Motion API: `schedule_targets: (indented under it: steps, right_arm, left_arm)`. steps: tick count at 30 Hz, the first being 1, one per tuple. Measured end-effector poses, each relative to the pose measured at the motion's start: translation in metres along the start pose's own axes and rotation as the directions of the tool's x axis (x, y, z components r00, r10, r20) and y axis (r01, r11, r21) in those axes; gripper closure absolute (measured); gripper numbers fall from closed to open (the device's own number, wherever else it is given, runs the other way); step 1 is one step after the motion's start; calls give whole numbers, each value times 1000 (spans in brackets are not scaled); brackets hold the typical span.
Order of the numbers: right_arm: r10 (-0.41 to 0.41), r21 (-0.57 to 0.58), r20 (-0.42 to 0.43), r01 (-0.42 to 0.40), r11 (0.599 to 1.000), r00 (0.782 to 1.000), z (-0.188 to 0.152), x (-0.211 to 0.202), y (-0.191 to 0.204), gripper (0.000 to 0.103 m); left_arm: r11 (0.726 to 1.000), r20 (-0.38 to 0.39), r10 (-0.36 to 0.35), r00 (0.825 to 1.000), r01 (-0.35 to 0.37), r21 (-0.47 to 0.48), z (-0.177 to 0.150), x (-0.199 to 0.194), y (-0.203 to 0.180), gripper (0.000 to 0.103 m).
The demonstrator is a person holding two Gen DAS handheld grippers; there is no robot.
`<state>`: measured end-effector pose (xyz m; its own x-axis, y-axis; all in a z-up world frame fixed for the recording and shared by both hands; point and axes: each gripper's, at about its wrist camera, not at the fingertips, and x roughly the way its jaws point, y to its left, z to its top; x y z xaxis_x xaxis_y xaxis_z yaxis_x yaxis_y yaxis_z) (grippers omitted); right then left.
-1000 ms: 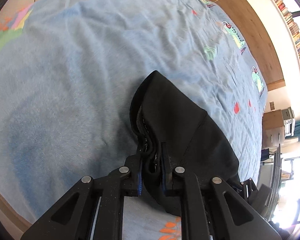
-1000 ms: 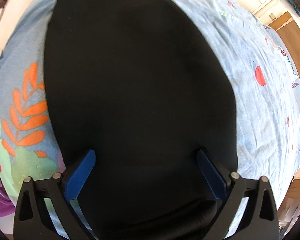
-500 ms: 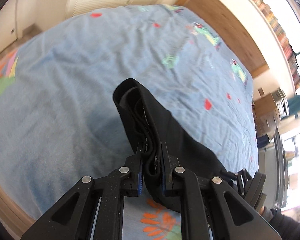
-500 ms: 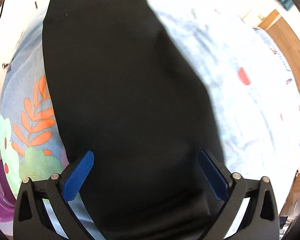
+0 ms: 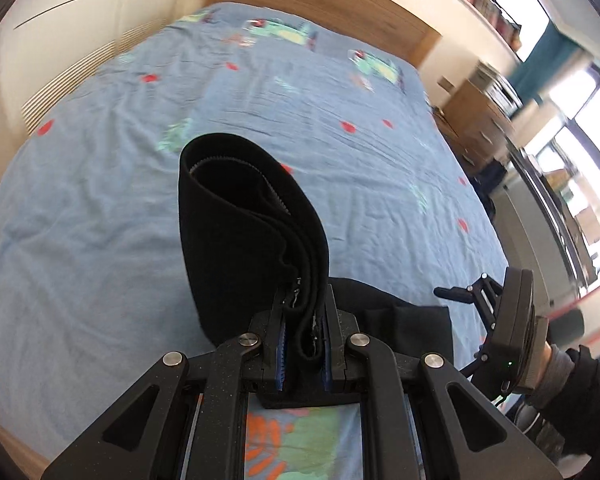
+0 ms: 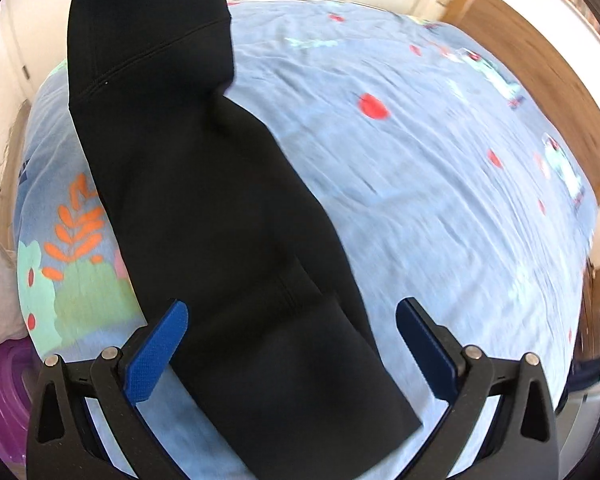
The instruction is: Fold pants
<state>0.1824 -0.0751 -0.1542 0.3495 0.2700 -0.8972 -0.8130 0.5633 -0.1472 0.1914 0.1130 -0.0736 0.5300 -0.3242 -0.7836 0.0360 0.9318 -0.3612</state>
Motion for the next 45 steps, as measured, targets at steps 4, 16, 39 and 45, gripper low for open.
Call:
schedule_targets:
  steps: [4,16,39,45]
  right_arm:
    - [-16,79,-5,16,997,1000,-18,-23,-21,0]
    - [-91,243,-66,104,964,994,-85,-51,-58,0]
    - [-98,352,-152,147,925,983,-150,-47,-81,0]
    - [-102,384,-149,153,911,983,-148,-50,-82,0]
  left_arm:
    - [994,-49,-38,998,43,101,-2,22,-40,93]
    - [911,-289,-109,951,212,355,-40,126,-151,93]
    - [869,-490,-33,871,267,417,-103,241,-208,83]
    - [873,-526,-87,846,319,369,-101,234,-209,58]
